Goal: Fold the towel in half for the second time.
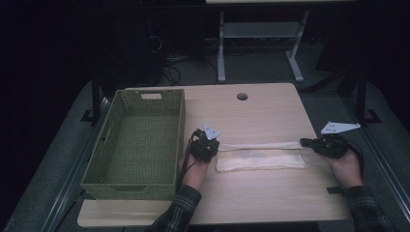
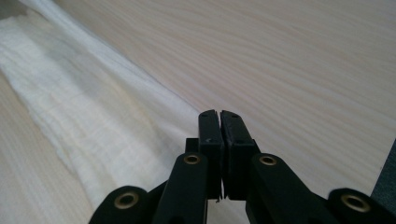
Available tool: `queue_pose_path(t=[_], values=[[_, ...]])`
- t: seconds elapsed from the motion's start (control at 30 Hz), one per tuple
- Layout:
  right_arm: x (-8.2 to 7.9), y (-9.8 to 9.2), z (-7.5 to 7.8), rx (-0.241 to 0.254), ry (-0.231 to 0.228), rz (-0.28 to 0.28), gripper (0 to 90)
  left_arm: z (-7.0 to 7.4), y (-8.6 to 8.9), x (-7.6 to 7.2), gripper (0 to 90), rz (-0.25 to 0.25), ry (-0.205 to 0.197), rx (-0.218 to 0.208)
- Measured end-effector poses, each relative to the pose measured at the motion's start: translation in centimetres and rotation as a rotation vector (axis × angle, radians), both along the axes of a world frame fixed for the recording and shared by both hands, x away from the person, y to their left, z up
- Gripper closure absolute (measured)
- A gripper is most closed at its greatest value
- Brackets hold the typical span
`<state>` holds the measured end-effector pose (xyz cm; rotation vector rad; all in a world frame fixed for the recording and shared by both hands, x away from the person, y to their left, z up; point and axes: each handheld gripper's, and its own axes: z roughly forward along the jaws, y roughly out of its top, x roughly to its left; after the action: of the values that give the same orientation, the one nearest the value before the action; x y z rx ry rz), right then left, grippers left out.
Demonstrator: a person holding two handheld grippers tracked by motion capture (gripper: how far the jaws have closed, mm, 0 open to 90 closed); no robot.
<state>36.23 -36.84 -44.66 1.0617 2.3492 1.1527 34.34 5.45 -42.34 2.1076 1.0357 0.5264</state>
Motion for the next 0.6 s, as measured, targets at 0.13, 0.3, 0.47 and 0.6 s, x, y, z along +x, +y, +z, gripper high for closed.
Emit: queue_pose_path(t=[0.13,0.3,0.47,0.6], values=[[-1.0,0.1,0.0,-0.020,-0.001,0.010,87.9,0.1,0.1,-0.7,86.5,-0.007,0.006,0.004],[-1.9,0.0,0.1,-0.032,-0.002,0.022,87.8,-0.2,0.3,-1.6,86.5,-0.016,0.025,-0.008],[-2.8,-0.1,0.2,-0.043,-0.008,0.027,87.8,0.1,0.2,-2.5,86.5,-0.032,0.023,-0.011],[-3.4,-0.2,0.0,-0.043,0.003,0.038,87.8,-0.2,0.3,-3.0,86.5,-0.041,0.038,-0.009]])
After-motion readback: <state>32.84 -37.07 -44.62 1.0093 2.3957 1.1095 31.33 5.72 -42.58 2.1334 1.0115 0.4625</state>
